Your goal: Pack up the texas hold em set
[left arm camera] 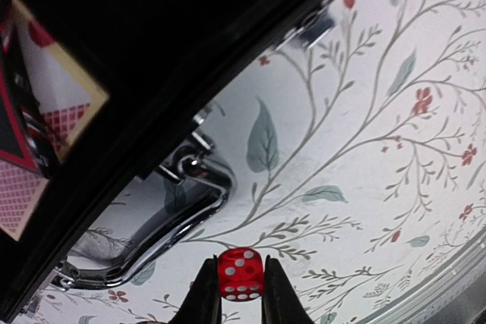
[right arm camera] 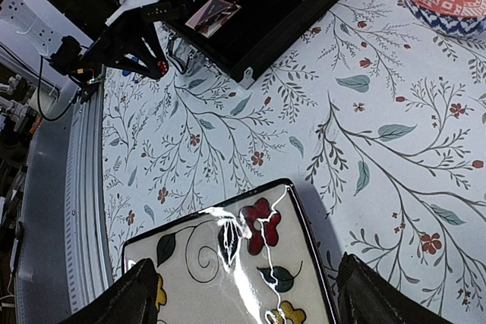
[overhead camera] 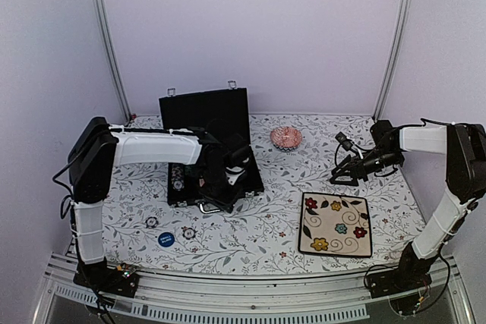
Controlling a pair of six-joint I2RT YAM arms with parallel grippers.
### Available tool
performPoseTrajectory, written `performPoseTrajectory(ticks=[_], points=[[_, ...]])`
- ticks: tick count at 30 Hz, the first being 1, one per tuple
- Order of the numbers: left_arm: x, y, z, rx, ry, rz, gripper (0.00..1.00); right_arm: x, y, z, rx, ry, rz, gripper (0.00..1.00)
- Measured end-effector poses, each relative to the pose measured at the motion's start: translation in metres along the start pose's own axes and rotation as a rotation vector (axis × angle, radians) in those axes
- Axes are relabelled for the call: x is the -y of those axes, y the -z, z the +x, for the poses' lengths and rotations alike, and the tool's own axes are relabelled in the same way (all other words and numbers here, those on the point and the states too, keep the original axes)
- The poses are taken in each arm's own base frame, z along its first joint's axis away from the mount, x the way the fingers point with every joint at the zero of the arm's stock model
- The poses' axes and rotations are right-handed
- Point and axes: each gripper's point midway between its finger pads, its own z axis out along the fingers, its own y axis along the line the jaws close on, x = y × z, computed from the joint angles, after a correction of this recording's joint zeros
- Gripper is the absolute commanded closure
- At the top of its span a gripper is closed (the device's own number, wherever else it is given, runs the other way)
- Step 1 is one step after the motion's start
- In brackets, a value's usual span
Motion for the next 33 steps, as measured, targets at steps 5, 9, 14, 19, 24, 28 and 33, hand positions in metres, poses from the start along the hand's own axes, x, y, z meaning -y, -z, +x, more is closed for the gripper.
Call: performPoseTrajectory(ticks=[5, 9, 14, 19, 24, 28, 33], points=[[0.017, 0.025, -0.025, 0.070, -0.033, 0.047, 0.86, 0.000, 0.000, 0.000, 0.000, 0.000, 0.000, 0.18], [0.021, 0.048, -0.048, 0.141, -0.050, 0.049, 0.86, 0.000, 0.000, 0.000, 0.000, 0.000, 0.000, 0.18], [0.011, 0.069, -0.074, 0.209, -0.036, 0.033, 0.86, 0.000, 0.000, 0.000, -0.001, 0.000, 0.001, 0.18], [-0.023, 0.078, -0.104, 0.260, 0.049, 0.008, 0.86, 0.000, 0.000, 0.000, -0.002, 0.000, 0.002, 0.18], [-0.061, 0.071, -0.123, 0.266, 0.135, -0.023, 0.86, 0.000, 0.000, 0.000, -0.002, 0.000, 0.002, 0.18], [-0.079, 0.052, -0.123, 0.231, 0.172, -0.051, 0.86, 0.000, 0.000, 0.000, -0.002, 0.000, 0.002, 0.18], [-0.087, 0.032, -0.116, 0.187, 0.189, -0.078, 0.86, 0.001, 0.000, 0.001, -0.006, 0.000, 0.007, 0.18]])
